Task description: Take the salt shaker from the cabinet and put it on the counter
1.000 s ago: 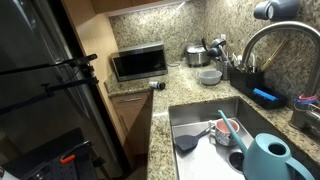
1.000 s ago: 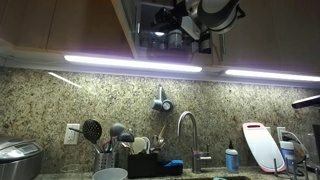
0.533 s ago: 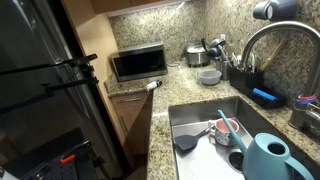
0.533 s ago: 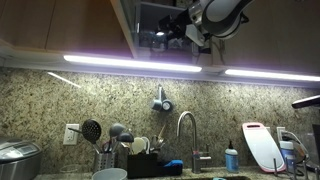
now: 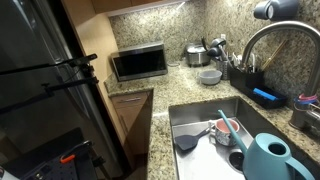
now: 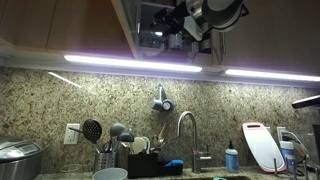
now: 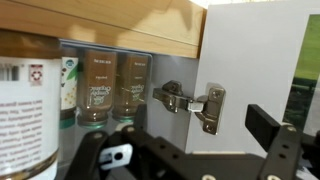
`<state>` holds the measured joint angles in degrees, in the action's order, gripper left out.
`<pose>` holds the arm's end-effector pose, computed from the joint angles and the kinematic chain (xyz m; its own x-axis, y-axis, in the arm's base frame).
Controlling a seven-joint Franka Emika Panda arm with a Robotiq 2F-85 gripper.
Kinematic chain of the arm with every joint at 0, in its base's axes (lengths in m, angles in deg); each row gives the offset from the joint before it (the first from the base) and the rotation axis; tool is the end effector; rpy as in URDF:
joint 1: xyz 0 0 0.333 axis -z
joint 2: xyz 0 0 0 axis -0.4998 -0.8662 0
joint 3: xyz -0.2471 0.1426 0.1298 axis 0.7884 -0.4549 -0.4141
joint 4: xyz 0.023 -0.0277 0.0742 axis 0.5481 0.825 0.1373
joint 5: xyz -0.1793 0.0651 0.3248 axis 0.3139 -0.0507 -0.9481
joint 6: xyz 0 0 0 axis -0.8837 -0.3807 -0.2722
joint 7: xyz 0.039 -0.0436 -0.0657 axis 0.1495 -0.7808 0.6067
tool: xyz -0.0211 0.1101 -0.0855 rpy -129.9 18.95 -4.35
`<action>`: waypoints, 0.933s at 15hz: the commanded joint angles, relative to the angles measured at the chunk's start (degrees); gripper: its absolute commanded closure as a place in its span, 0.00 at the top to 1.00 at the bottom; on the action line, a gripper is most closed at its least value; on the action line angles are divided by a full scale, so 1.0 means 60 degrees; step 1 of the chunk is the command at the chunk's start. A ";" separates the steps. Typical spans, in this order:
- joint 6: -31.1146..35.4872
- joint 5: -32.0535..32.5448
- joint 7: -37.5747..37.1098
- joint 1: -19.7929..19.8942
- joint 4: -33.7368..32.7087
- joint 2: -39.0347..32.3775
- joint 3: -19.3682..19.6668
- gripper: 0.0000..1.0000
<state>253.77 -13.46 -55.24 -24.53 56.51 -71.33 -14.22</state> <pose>0.6355 0.0375 0.6457 0.1316 0.1635 0.9777 0.1010 -0.9834 0.1509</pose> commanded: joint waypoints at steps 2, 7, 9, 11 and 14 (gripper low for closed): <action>-0.0226 0.0152 -0.0270 0.0415 0.0279 0.0346 -0.0413 1.00; -0.0018 -0.0013 -0.0095 0.0274 0.0002 -0.0008 -0.0316 1.00; -0.0017 -0.0013 -0.0095 0.0271 0.0002 -0.0028 -0.0316 1.00; -0.0017 -0.0013 -0.0095 0.0265 0.0002 -0.0029 -0.0317 1.00; -0.0017 -0.0013 -0.0095 0.0265 0.0002 -0.0029 -0.0316 1.00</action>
<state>253.66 -13.54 -55.81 -22.94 56.52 -71.51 -16.12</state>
